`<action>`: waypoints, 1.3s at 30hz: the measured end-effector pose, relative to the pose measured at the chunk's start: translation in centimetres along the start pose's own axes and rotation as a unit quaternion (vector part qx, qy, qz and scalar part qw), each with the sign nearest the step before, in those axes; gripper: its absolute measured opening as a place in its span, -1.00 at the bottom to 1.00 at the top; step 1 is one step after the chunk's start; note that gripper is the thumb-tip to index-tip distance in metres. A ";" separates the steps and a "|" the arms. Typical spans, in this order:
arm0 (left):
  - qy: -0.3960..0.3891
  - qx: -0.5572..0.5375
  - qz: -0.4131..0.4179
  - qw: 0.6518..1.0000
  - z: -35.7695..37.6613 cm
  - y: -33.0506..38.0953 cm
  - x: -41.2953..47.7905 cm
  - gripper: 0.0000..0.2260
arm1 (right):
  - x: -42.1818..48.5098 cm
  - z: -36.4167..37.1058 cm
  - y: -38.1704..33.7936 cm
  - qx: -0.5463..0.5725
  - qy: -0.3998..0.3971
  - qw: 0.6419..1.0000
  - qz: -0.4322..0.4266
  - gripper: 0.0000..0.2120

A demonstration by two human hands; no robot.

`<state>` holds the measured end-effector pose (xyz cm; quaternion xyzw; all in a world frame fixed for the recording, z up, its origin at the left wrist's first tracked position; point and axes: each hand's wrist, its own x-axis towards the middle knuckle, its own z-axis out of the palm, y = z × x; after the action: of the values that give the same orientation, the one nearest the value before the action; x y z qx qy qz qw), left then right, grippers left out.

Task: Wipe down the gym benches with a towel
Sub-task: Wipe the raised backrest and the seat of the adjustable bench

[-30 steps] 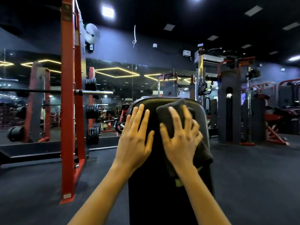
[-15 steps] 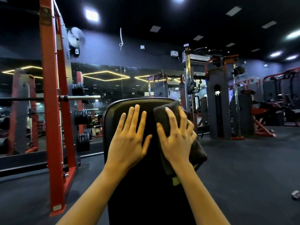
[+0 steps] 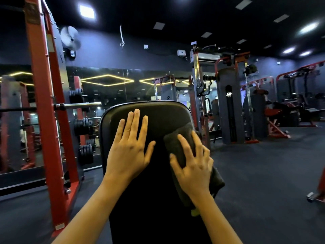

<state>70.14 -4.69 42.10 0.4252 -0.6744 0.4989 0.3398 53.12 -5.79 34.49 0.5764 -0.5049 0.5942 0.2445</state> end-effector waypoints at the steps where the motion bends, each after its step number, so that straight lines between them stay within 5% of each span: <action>1: 0.001 -0.002 -0.001 1.000 0.0 0.0 0.0 -0.42 | 0.6 -0.2 0.3 0.020 0.007 0.999 0.044 -0.47; 5: -0.001 -0.001 0.001 1.000 0.0 -0.1 -0.1 -0.42 | 4.6 -0.2 -1.5 0.066 0.006 0.973 0.221 -0.48; 11: 0.011 -0.023 0.006 1.000 0.0 -0.2 -0.8 -0.45 | -0.9 0.3 -2.1 0.017 0.008 0.999 -0.029 -0.47; 13: 0.015 -0.055 0.003 0.998 -0.2 -0.2 -2.0 -0.47 | -3.6 0.0 0.1 0.008 0.000 0.999 -0.041 -0.47; 17: 0.024 -0.116 0.004 0.993 -0.4 -0.5 -6.4 -0.49 | -2.0 -0.2 0.2 0.062 0.018 0.968 0.243 -0.49; 19: 0.027 -0.157 -0.016 0.987 -0.4 -0.9 -8.6 -0.49 | -0.7 0.3 -1.9 0.034 0.018 0.963 0.266 -0.49; 24: 0.035 -0.222 -0.059 0.973 0.5 -0.6 -12.3 -0.49 | -4.5 1.1 -6.7 -0.002 0.018 0.999 0.035 -0.48; 28: 0.023 -0.258 -0.075 0.963 0.7 0.1 -14.4 -0.46 | -9.6 0.7 -2.9 -0.033 -0.009 0.989 -0.146 -0.46; 31: 0.009 -0.262 -0.073 0.962 0.5 0.3 -15.7 -0.45 | -9.3 0.3 -1.7 0.018 0.011 0.998 0.063 -0.48; 34: 0.000 -0.267 -0.064 0.962 0.5 0.2 -17.0 -0.44 | -6.3 0.7 -5.0 0.063 0.039 0.963 0.258 -0.43; 39: -0.014 -0.301 -0.066 0.951 1.0 0.4 -19.7 -0.47 | -10.4 1.7 -8.5 -0.012 0.015 0.997 -0.069 -0.49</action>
<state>77.77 -1.00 24.31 0.3540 -0.7685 0.2431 0.4744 63.50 -1.08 27.24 0.5979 -0.4673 0.5786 0.2990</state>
